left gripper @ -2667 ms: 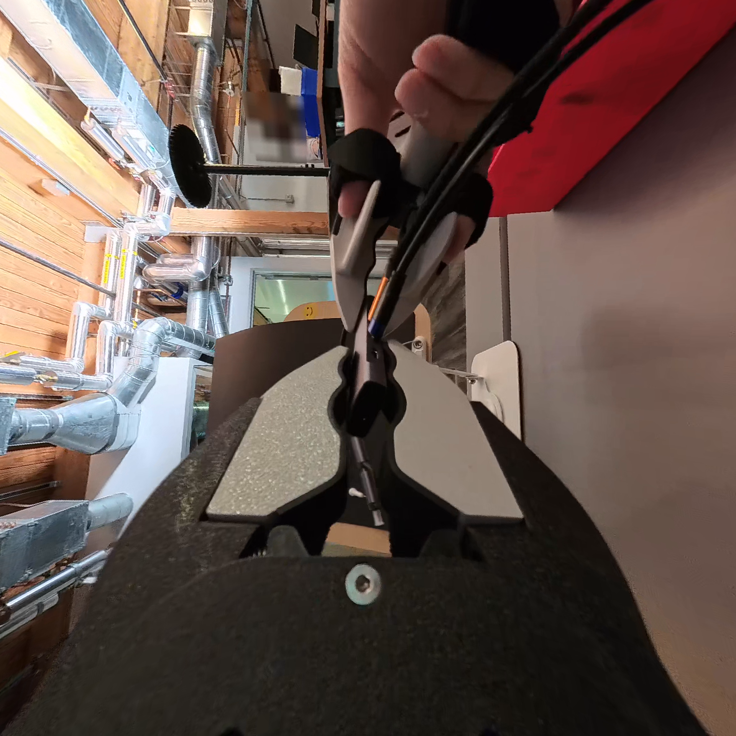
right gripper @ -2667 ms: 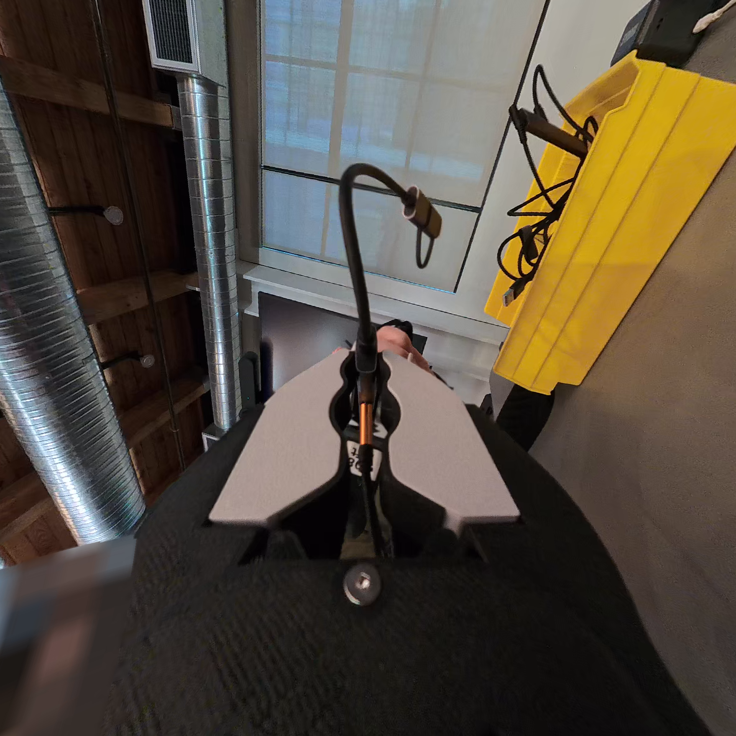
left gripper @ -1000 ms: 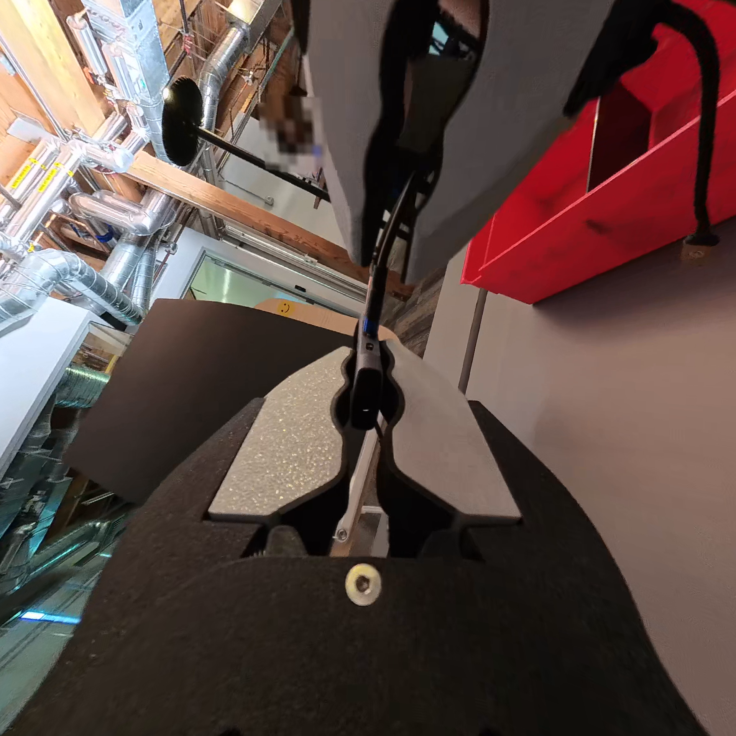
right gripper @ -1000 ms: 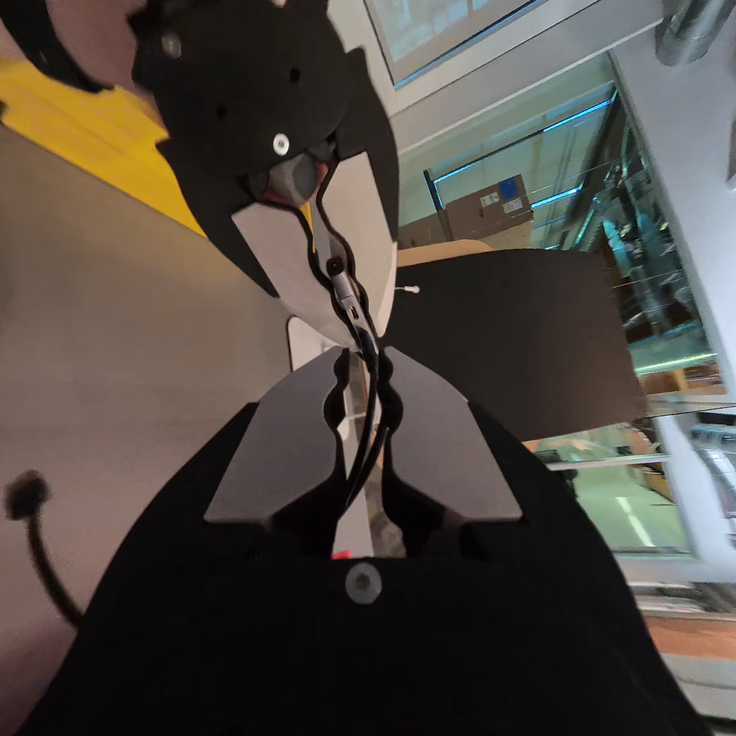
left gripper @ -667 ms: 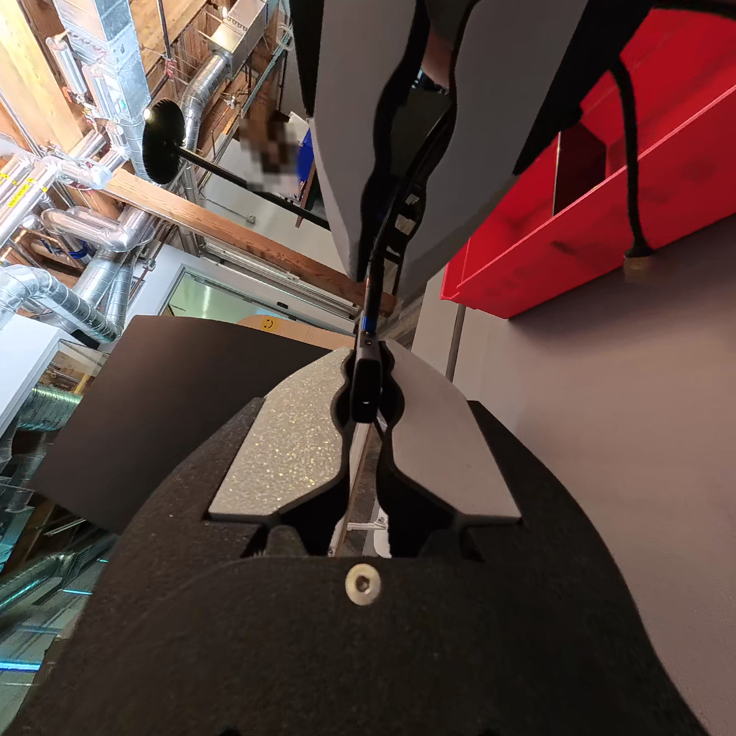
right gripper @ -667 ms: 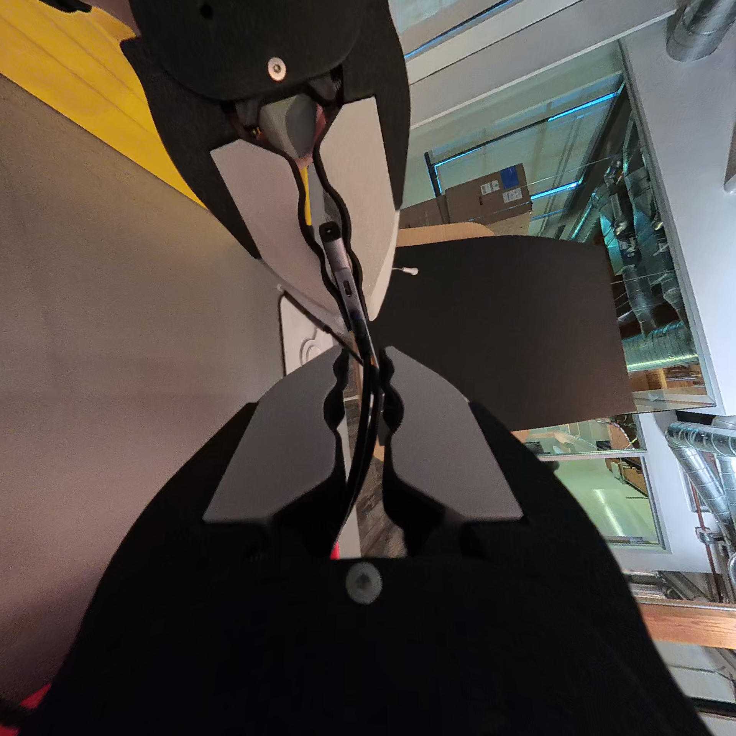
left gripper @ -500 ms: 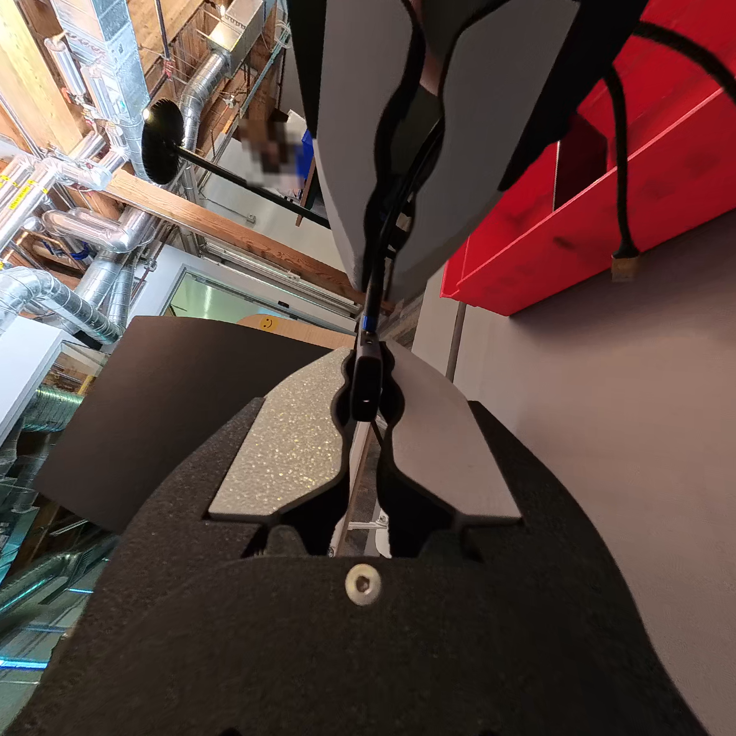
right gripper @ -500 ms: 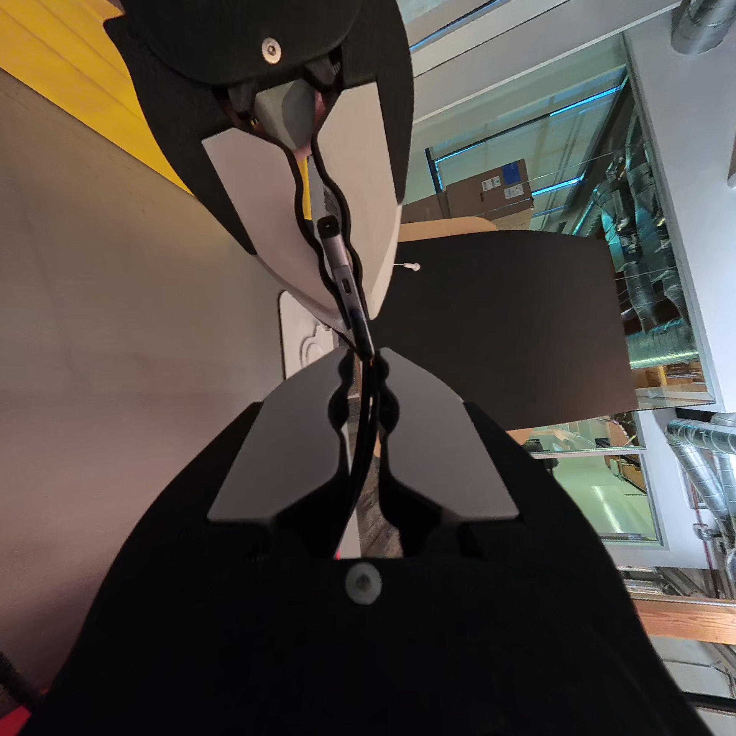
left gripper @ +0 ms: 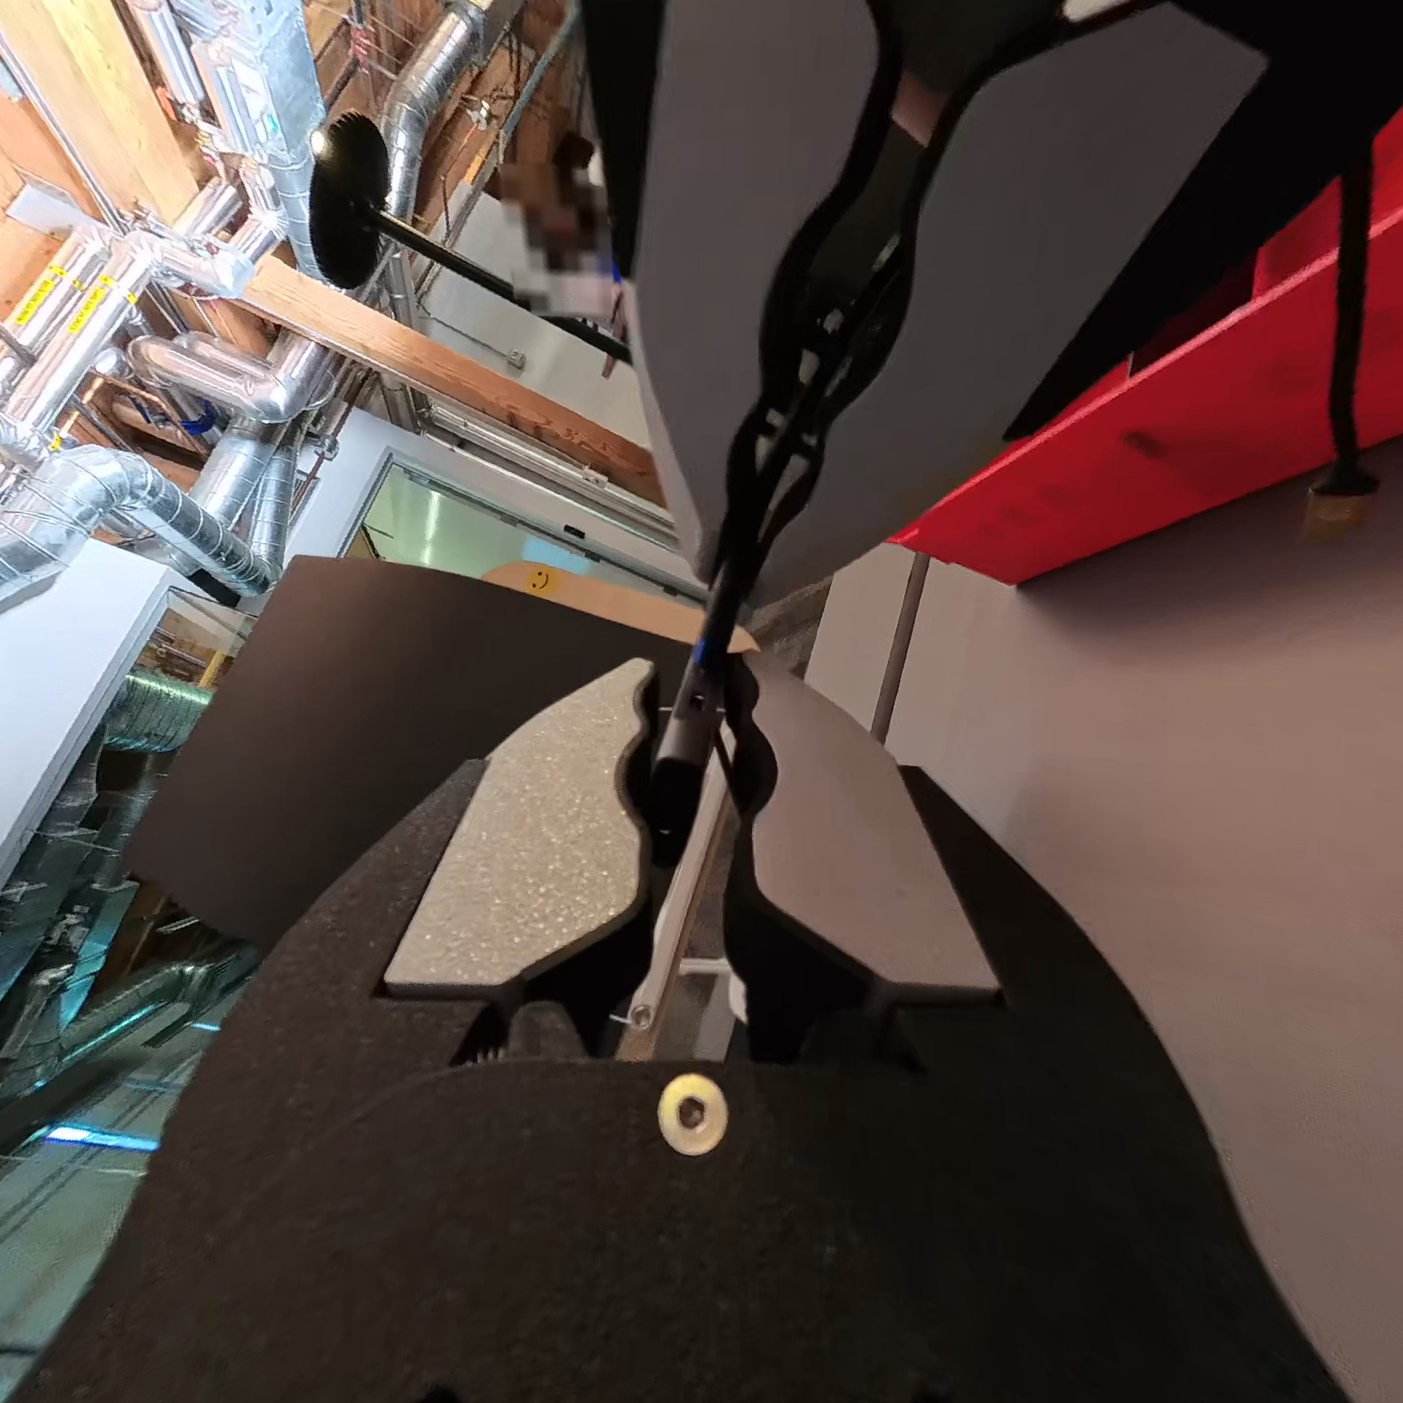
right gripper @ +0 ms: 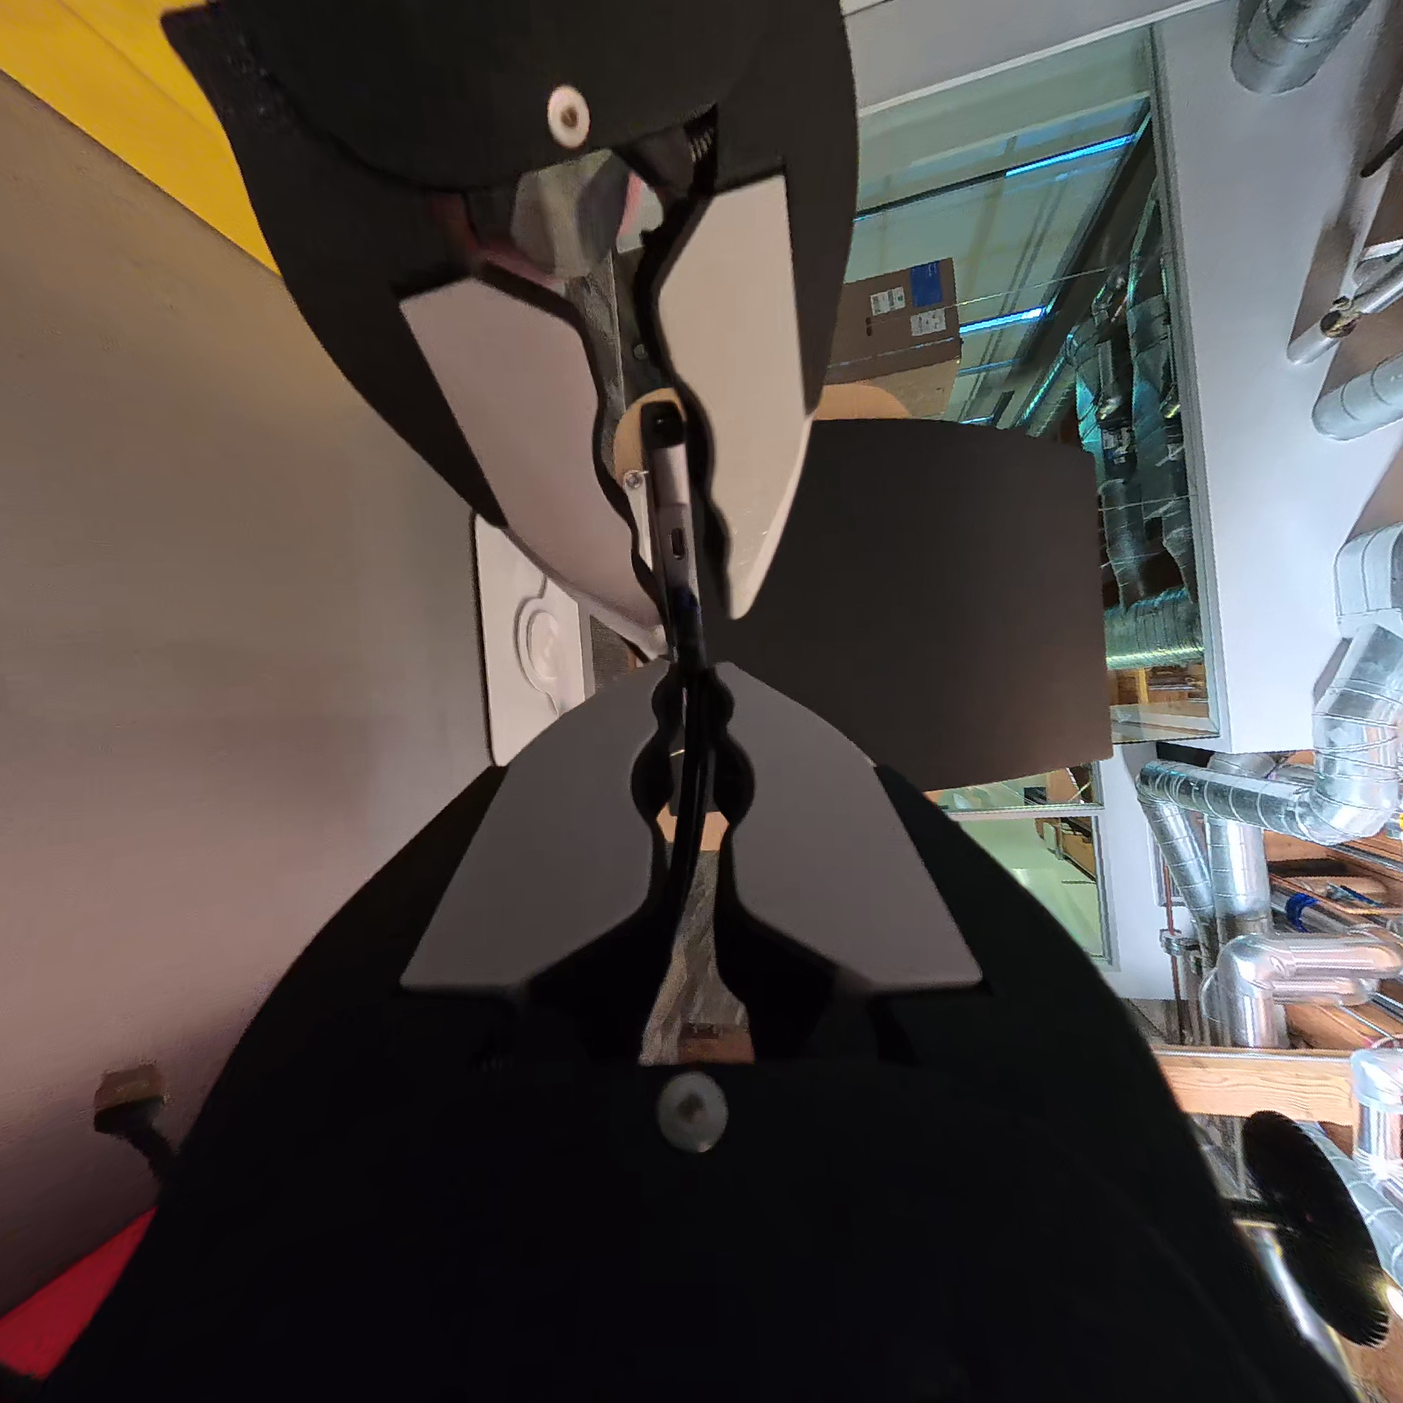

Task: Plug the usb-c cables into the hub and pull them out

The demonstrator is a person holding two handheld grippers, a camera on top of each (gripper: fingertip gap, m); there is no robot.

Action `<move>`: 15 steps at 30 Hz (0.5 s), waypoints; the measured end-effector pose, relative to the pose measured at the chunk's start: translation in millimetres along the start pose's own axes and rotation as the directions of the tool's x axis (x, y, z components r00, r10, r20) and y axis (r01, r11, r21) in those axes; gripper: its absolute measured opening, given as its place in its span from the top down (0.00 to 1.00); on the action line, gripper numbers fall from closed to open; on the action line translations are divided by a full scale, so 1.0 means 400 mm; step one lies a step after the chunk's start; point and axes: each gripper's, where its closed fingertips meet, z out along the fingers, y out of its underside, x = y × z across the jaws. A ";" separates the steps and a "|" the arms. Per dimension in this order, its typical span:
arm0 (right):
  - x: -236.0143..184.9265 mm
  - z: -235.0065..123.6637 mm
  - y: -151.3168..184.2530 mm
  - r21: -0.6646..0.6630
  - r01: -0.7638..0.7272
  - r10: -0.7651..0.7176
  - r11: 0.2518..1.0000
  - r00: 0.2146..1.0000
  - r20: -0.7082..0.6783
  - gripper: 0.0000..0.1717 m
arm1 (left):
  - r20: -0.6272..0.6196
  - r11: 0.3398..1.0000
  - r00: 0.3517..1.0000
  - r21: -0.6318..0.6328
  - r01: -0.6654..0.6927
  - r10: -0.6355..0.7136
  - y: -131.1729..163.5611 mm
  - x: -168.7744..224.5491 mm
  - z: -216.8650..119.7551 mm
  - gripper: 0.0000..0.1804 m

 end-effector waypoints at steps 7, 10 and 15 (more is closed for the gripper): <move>-0.007 0.001 0.003 -0.003 -0.028 0.028 1.000 0.999 0.025 0.96 | 0.016 0.998 0.998 -0.014 -0.066 0.066 0.006 0.007 0.008 0.95; -0.002 -0.015 -0.013 0.101 -0.159 0.150 0.982 0.984 0.091 0.95 | 0.043 0.997 0.996 0.009 -0.082 0.082 -0.003 0.002 0.005 0.95; 0.041 -0.066 -0.032 0.216 -0.387 0.349 0.897 0.917 0.192 0.92 | 0.151 0.991 0.980 0.005 -0.134 0.132 -0.010 -0.033 -0.004 0.95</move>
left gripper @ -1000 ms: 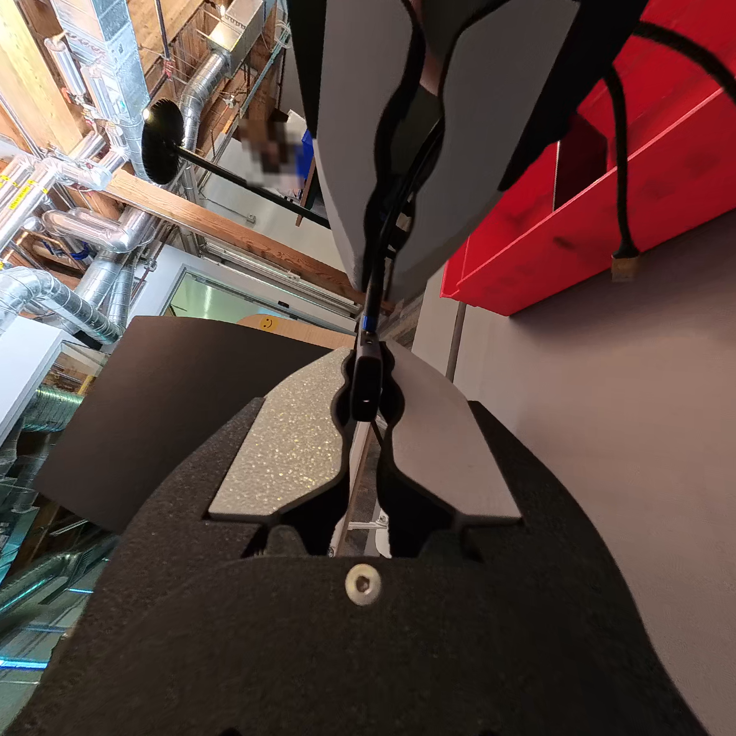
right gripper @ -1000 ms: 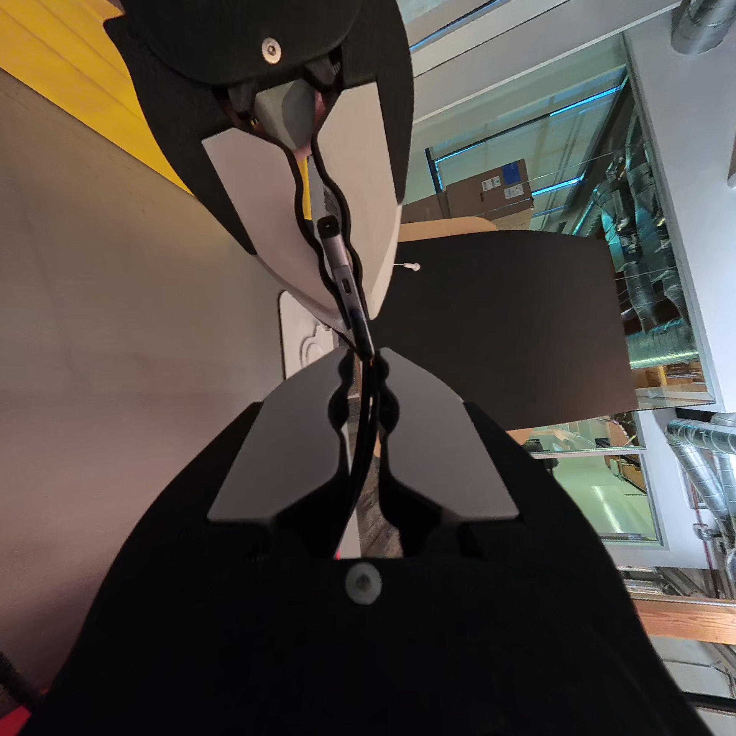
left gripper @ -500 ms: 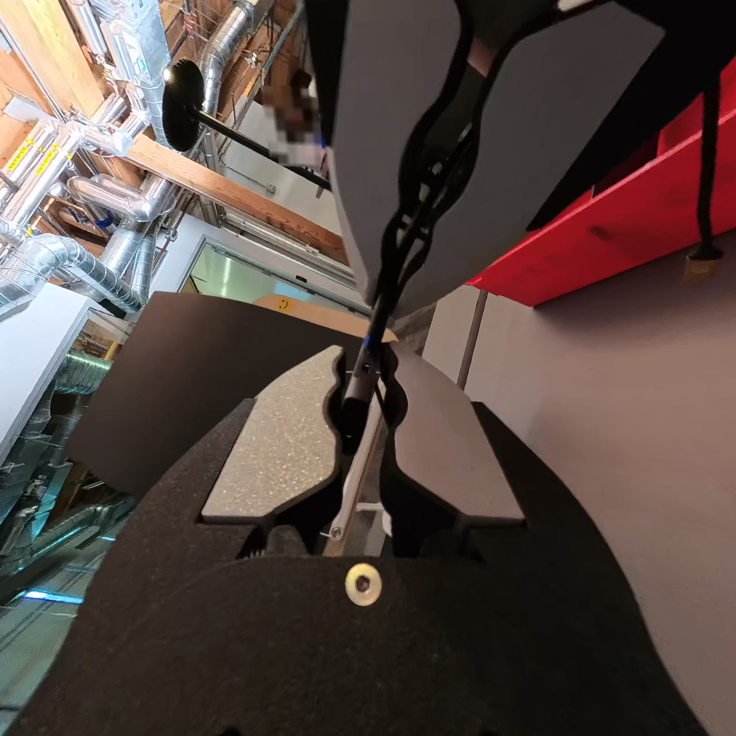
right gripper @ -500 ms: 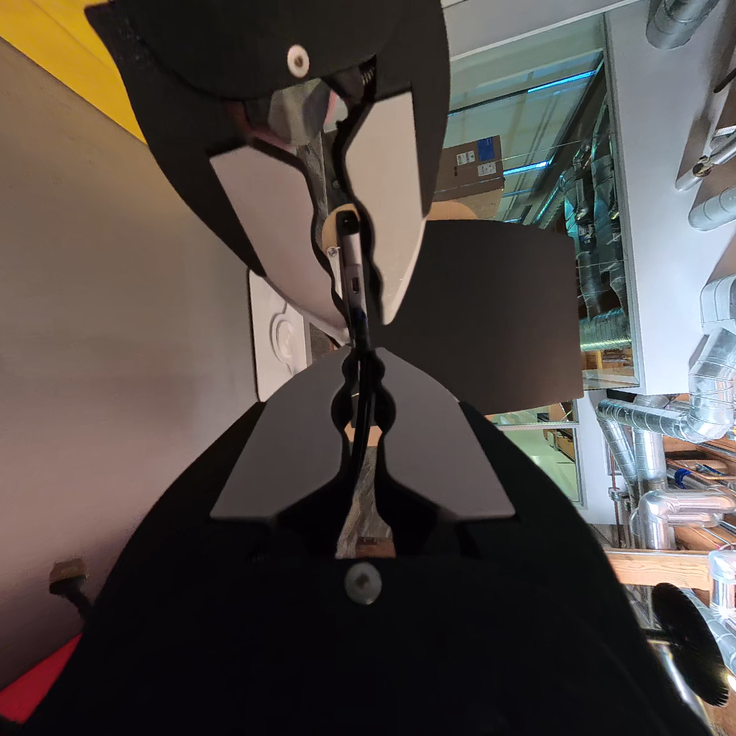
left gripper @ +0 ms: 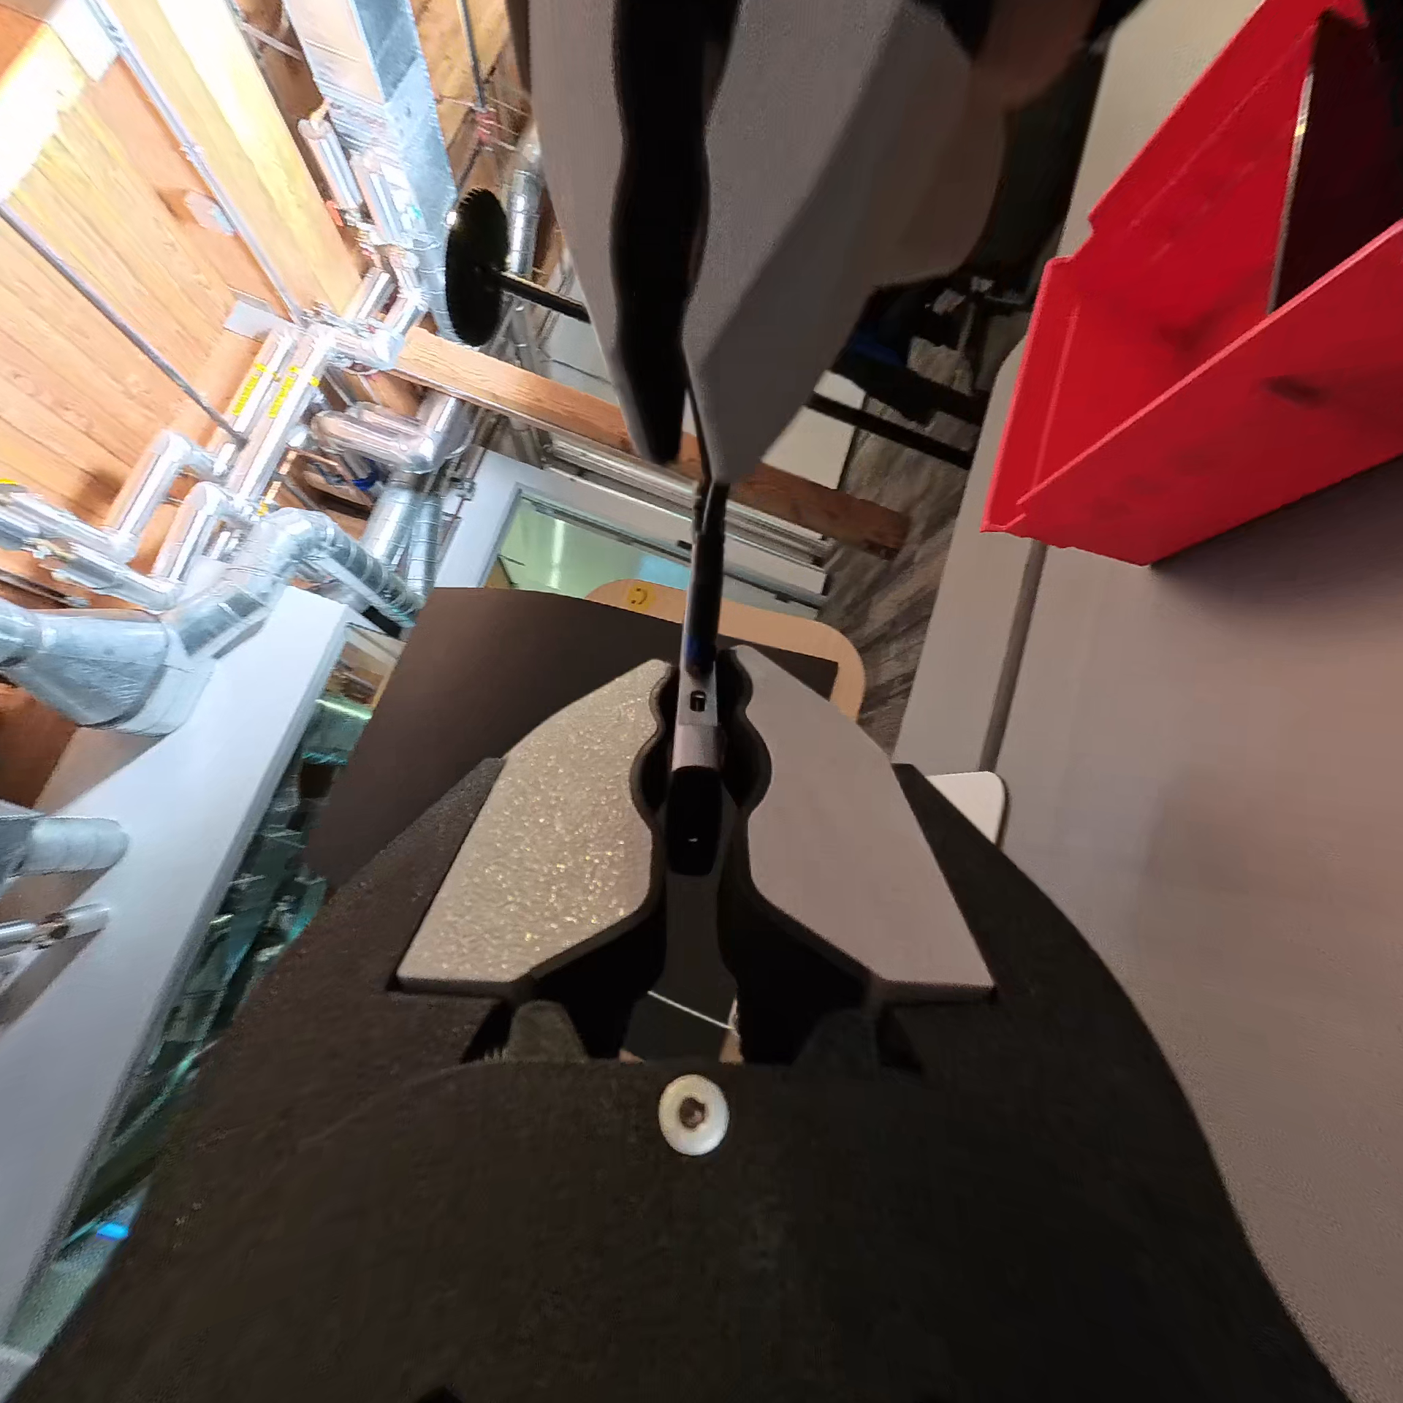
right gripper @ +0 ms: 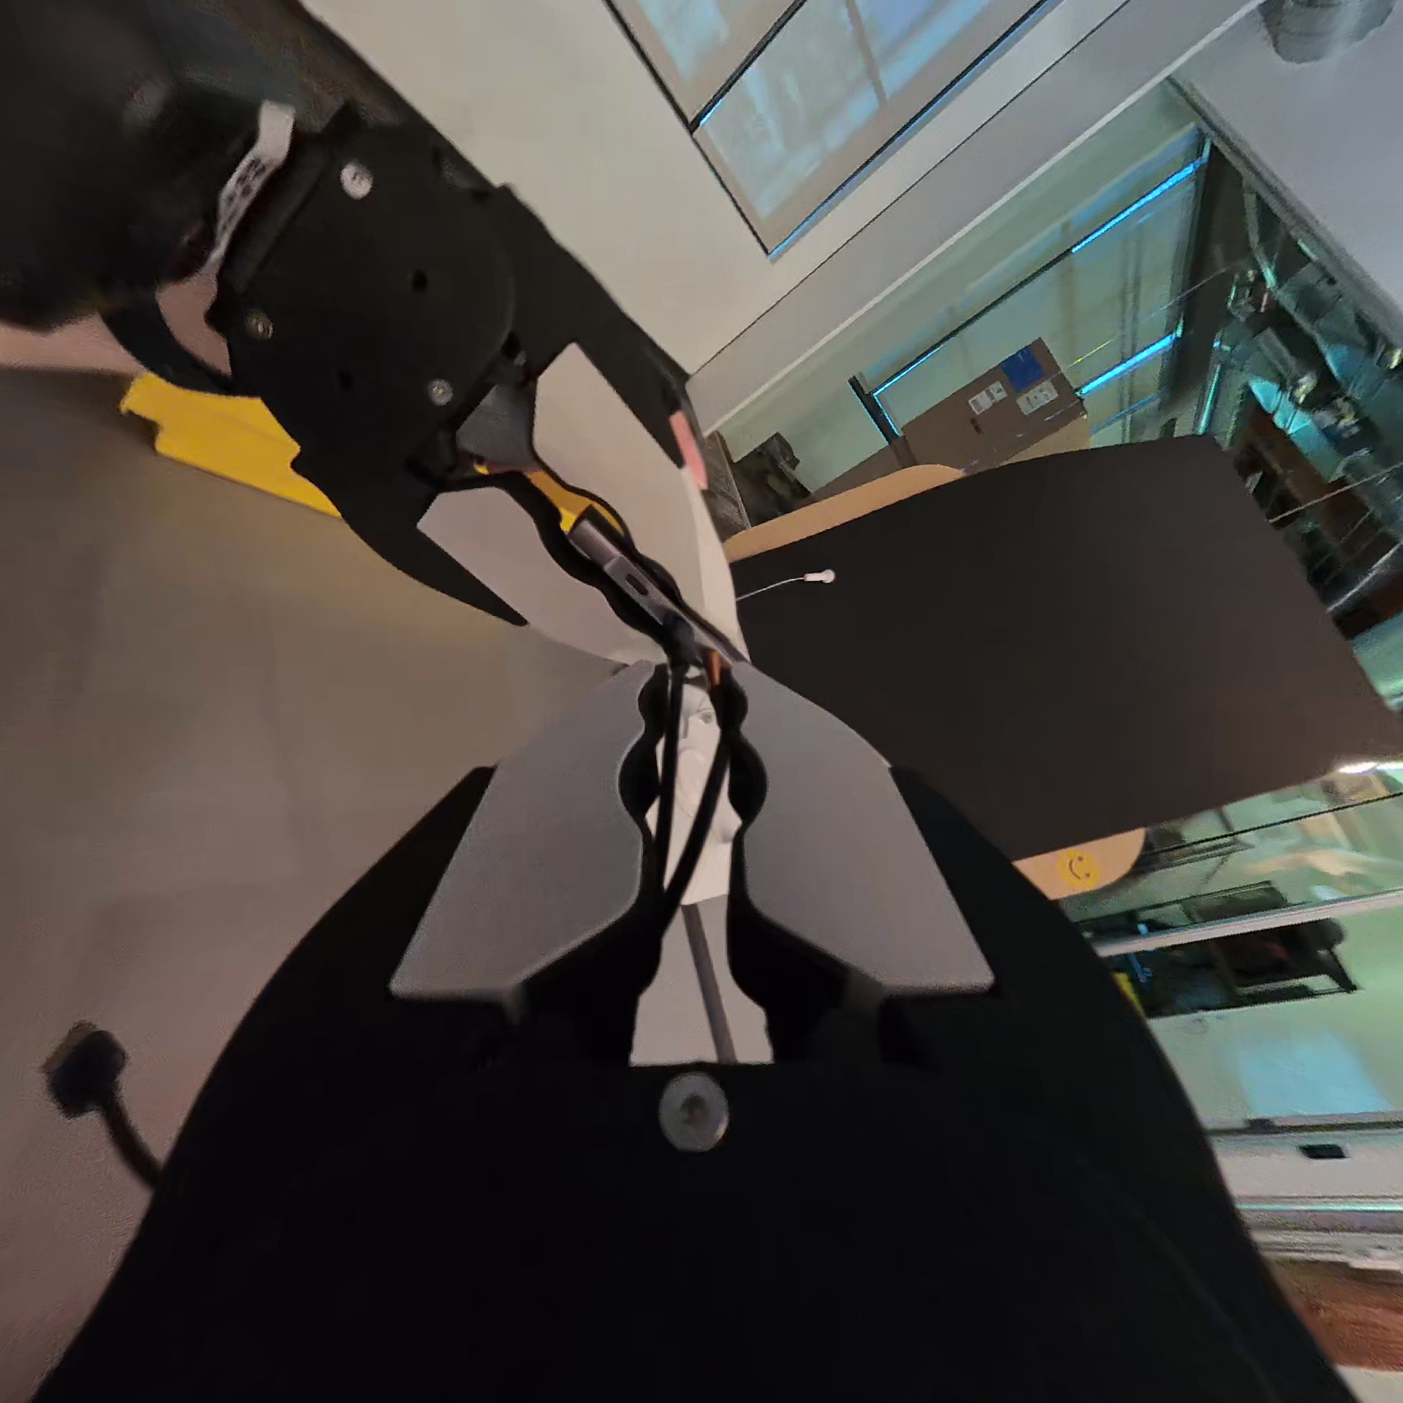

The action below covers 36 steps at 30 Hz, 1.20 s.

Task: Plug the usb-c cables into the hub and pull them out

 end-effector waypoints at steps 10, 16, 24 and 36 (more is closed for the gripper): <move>0.012 -0.013 -0.019 0.018 -0.231 0.230 0.973 0.972 0.038 0.92 | 0.168 0.988 0.977 -0.095 -0.119 0.133 -0.005 -0.032 0.008 0.95; 0.013 0.014 0.007 -0.033 -0.317 0.317 0.948 0.948 0.014 0.93 | 0.192 0.988 0.970 -0.078 -0.135 0.147 -0.025 -0.025 0.011 0.95; 0.007 0.028 0.016 -0.043 -0.402 0.403 0.915 0.915 0.025 0.93 | 0.213 0.987 0.965 -0.084 -0.138 0.153 -0.019 -0.029 0.012 0.95; 0.014 0.020 0.014 -0.098 -0.373 0.368 0.922 0.927 -0.070 0.93 | 0.259 0.991 0.958 -0.088 -0.105 0.124 -0.026 -0.046 0.006 0.95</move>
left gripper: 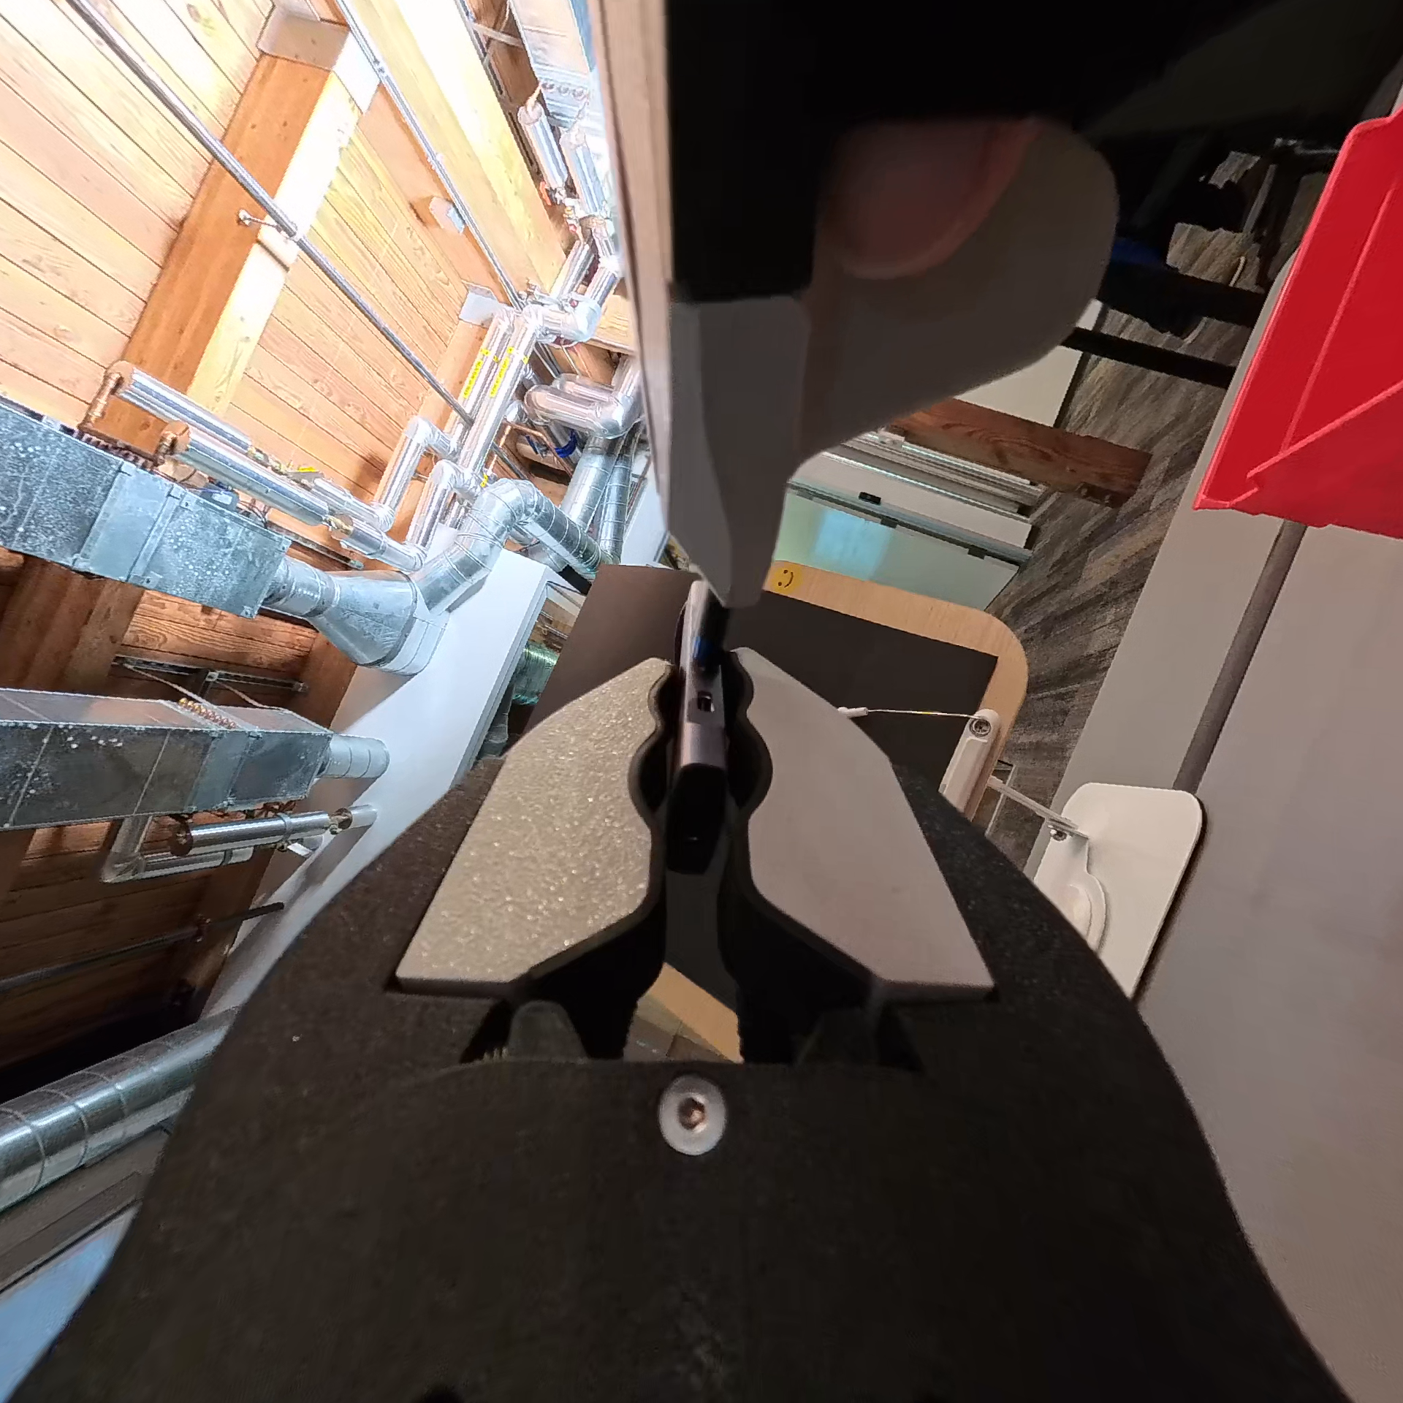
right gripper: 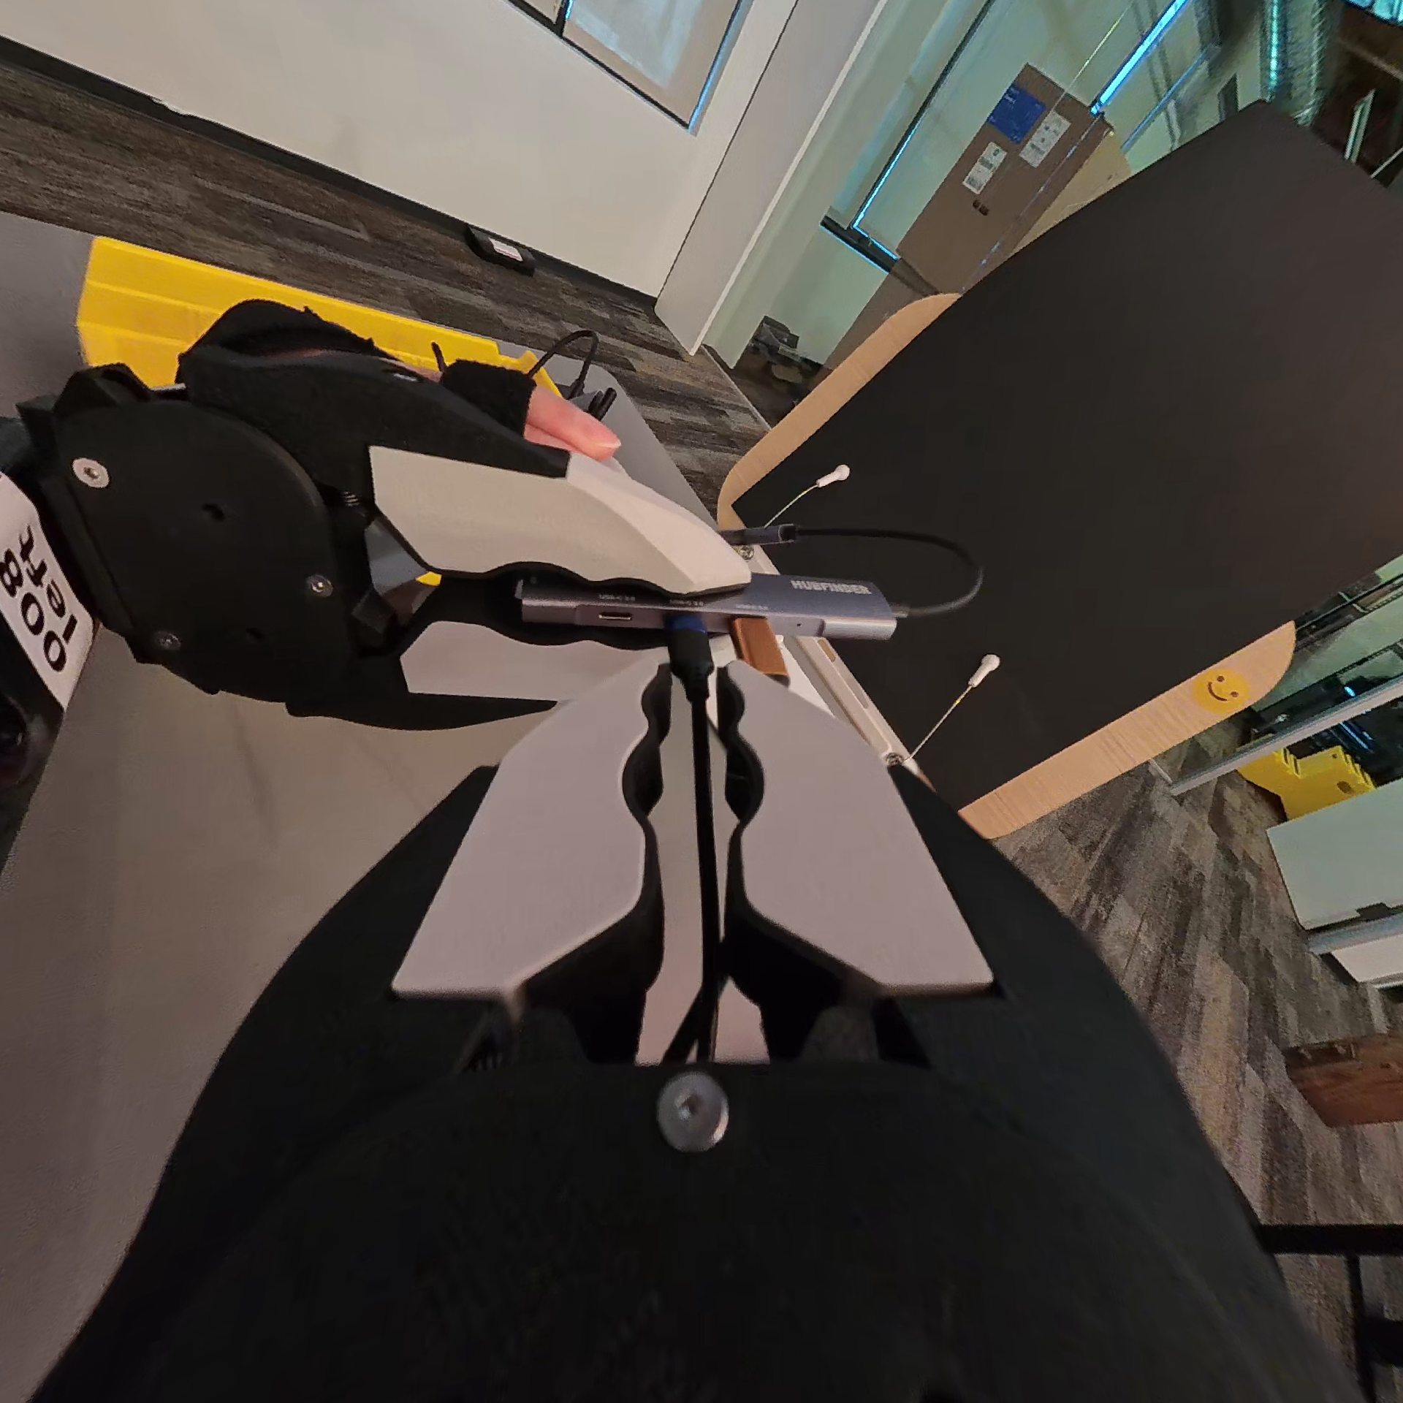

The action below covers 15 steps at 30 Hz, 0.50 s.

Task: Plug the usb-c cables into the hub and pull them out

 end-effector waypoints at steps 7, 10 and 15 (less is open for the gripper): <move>-0.004 -0.010 0.007 -0.009 -0.051 0.051 0.999 0.997 0.059 0.94 | -0.023 0.999 0.998 0.015 0.052 -0.052 -0.009 0.009 0.000 0.95; -0.003 -0.011 0.011 -0.013 -0.032 0.033 0.999 0.998 0.057 0.94 | -0.029 0.998 0.998 0.010 0.063 -0.062 -0.009 0.012 0.001 0.95; -0.001 0.005 0.013 0.010 -0.068 0.067 0.998 0.996 0.061 0.94 | -0.043 0.996 0.996 -0.013 0.083 -0.083 0.007 0.015 0.004 0.95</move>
